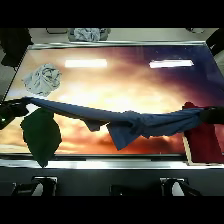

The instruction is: Fold the shirts.

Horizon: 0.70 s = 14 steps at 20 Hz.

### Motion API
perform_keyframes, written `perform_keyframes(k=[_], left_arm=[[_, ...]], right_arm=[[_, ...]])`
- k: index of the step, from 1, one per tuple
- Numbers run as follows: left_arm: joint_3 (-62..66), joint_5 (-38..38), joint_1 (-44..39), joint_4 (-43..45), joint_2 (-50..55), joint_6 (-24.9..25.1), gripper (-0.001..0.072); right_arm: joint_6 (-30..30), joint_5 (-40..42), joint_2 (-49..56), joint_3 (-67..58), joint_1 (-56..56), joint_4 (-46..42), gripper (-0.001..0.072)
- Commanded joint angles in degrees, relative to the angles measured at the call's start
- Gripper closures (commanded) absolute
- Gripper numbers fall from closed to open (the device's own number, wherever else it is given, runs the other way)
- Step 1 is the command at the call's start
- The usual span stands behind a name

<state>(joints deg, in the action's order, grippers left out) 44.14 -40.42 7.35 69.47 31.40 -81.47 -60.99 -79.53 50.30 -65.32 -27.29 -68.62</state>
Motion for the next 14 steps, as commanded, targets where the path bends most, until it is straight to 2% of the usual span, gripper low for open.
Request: perform_keyframes(k=[1, 5, 8, 9, 10, 11, 12, 14], left_arm=[[-3.74, 9.97, -3.87, -0.96, 5.07, 1.14, 0.068], [-3.74, 19.17, -5.27, -1.18, 12.87, -1.79, 0.068], [-3.74, 19.28, -6.78, -1.16, 18.14, -4.68, 0.0679], [-3.74, 19.28, -7.3, -1.14, 19.17, -4.63, 0.0679], [-3.74, 19.26, -7.34, -1.11, 19.54, -4.59, 0.0679], [-3.74, 19.26, -7.28, -1.07, 19.43, -4.15, 0.0679], [-3.72, 19.12, -7.02, -1.09, 19.08, -3.39, 0.0679], [-3.72, 18.34, -7.02, -1.07, 18.8, -3.37, 0.0679]], right_arm=[[3.82, 16.15, 11.63, 3.02, 0.0, 12.41, 0.0675], [11.06, 34.14, 25.29, 3.02, 0.92, 34.14, 0.0674], [12.37, 37.92, 32.09, 3.02, 4.92, 36.37, 0.0664], [12.41, 37.4, 33.14, 3.02, 5.75, 36.35, 0.0518], [13.99, 36.33, 33.31, 2.99, 5.75, 36.28, 0.0245], [17.16, 33.7, 32.94, 2.36, 4.98, 36.02, 0.0112], [19.45, 28.94, 32.41, 0.79, 3.72, 34.58, 0.0106], [18.8, 17.27, 30.51, -2.49, 1.25, 29.33, 0.0105]])
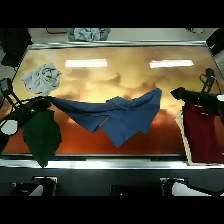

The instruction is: Fold the shirts.

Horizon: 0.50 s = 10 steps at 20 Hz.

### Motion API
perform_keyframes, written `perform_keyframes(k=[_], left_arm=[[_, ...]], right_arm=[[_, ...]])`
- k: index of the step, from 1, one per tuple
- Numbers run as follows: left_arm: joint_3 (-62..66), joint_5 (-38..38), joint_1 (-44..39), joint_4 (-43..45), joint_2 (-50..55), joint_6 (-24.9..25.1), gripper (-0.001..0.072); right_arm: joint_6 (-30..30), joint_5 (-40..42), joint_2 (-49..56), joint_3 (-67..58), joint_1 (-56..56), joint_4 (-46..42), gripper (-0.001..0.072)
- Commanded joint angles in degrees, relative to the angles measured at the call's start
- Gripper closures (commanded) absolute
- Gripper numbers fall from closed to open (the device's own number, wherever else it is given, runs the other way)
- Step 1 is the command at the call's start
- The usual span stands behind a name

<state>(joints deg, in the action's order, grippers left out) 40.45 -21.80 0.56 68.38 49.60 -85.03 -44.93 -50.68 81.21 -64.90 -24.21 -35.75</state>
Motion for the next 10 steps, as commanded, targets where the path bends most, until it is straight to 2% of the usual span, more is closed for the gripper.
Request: perform_keyframes(k=[1, 3, 4, 5, 6, 10], left_arm=[[-0.02, -1.2, -0.24, 0.0, 0.61, 0.17, 0.0679], [-0.04, -3.74, -0.24, 0.0, 0.7, 0.17, 0.0679], [-0.04, -4.9, -0.24, 0.0, 0.68, 0.2, 0.0679], [-0.04, -5.77, -0.24, 0.0, 0.68, 0.2, 0.0679], [-0.04, -6.56, -0.28, 0.0, 0.68, 0.2, 0.0679], [-0.02, -9.42, -0.28, -0.02, 0.66, 0.17, 0.0679]], right_arm=[[1.51, -17.99, -1.51, -3.5, -2.34, -6.43, 0.0105], [-1.09, -31.1, -3.02, -2.8, -0.46, -13.75, 0.0104], [-1.38, -34.93, -3.82, -0.5, 2.34, -16.35, 0.0097], [-1.4, -35.15, -4.83, 3.1, 5.33, -16.57, 0.0055], [-1.55, -33.05, -5.6, 7.58, 8.85, -15.41, 0.0012], [-5.81, -16.85, -5.42, 20.5, 22.64, -9.09, 0.0015]])
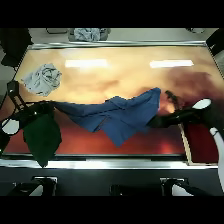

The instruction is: Fold the shirts.

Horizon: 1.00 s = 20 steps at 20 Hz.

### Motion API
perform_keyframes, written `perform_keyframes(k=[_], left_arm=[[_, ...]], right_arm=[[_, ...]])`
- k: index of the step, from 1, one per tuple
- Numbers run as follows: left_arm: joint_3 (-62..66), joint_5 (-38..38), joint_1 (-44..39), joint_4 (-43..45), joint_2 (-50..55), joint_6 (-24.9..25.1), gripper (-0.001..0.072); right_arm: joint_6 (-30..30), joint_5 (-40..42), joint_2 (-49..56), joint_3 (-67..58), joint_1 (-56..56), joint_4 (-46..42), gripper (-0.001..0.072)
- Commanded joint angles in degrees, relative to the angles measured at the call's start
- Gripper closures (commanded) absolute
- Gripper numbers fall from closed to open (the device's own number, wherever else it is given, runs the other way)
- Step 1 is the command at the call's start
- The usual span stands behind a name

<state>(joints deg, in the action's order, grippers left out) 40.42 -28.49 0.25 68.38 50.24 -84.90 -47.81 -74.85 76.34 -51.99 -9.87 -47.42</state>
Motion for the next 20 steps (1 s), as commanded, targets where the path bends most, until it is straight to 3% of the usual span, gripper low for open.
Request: perform_keyframes(k=[1, 4, 9, 12, 13, 15, 18, 20], left_arm=[[0.0, -3.45, 0.02, -0.02, 0.02, 0.04, 0.0679], [0.0, -4.94, 0.02, -0.02, -0.04, 0.07, 0.0678], [0.0, -5.16, 0.02, -0.02, -0.07, 0.07, 0.0678], [0.0, -5.14, 0.02, 0.0, -0.07, 0.07, 0.0678], [0.0, -5.14, 0.02, 0.0, -0.07, 0.09, 0.0678], [0.0, -5.14, 0.02, 0.02, -0.07, 0.09, 0.0678], [0.04, -4.85, 0.04, 0.17, -0.07, 0.09, 0.0679], [1.42, -4.72, 0.35, 0.2, -0.07, 0.09, 0.0678]], right_arm=[[-4.37, 10.88, -0.55, 8.92, 10.93, 3.28, 0.0014], [-9.73, 17.79, 0.39, 9.73, 15.91, 4.72, 0.0016], [-10.05, 20.92, 5.99, 9.73, 20.24, 14.23, 0.0019], [-10.05, 27.36, 7.54, 9.73, 22.73, 19.54, 0.0038], [-10.05, 29.66, 7.52, 9.68, 23.34, 19.96, 0.0159], [-10.05, 31.93, 7.52, 9.68, 23.34, 19.74, 0.0682], [-4.7, 32.44, 6.4, 9.16, 22.49, 18.99, 0.0676], [-1.49, 28.85, 2.86, 6.1, 19.8, 13.62, 0.0677]])
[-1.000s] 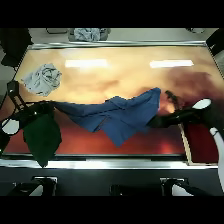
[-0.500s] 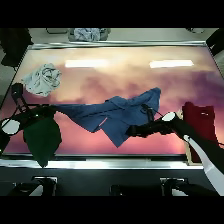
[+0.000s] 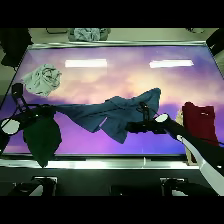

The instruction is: Fold the shirts.

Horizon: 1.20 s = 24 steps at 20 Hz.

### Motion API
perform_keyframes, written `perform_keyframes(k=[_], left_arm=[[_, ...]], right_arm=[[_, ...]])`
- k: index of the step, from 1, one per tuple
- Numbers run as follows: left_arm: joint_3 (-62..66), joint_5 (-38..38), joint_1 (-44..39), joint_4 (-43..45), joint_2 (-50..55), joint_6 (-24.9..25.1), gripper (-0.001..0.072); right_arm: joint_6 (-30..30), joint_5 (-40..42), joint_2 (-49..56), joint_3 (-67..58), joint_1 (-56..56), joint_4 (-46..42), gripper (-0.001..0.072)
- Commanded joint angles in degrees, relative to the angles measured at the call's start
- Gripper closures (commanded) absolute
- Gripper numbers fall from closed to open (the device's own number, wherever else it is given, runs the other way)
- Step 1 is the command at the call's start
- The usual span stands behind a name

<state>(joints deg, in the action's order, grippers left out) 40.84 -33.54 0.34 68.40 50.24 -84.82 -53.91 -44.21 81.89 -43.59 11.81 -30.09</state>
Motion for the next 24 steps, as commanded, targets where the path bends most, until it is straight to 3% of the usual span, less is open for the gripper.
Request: perform_keyframes(k=[1, 6, 12, 15, 20, 24], left_arm=[[2.45, 0.31, 0.35, 0.17, -0.07, 0.02, 0.0678], [18.47, 0.0, 0.63, 0.17, -0.85, 0.0, 0.0679], [49.11, -1.16, 0.63, 0.13, -5.95, -0.31, 0.0679], [56.85, -5.31, 0.11, -0.52, -8.9, -0.26, 0.068], [58.1, -7.87, -0.42, 1.11, -12.46, -0.26, 0.068], [58.01, -17.68, -0.42, 4.79, -8.85, -0.26, 0.068]], right_arm=[[4.85, -4.07, -5.22, -4.92, -3.74, -8.09, 0.0677], [5.31, -9.9, -23.74, -28.83, -15.69, -27.47, 0.0677], [4.66, 1.68, -40.11, -60.04, -22.01, -46.34, 0.0676], [1.88, 1.46, -42.58, -65.64, -22.01, -46.66, 0.0676], [0.52, 0.98, -43.45, -66.1, -22.01, -46.99, 0.0676], [0.52, -4.52, -41.64, -66.1, -22.01, -47.52, 0.0676]])
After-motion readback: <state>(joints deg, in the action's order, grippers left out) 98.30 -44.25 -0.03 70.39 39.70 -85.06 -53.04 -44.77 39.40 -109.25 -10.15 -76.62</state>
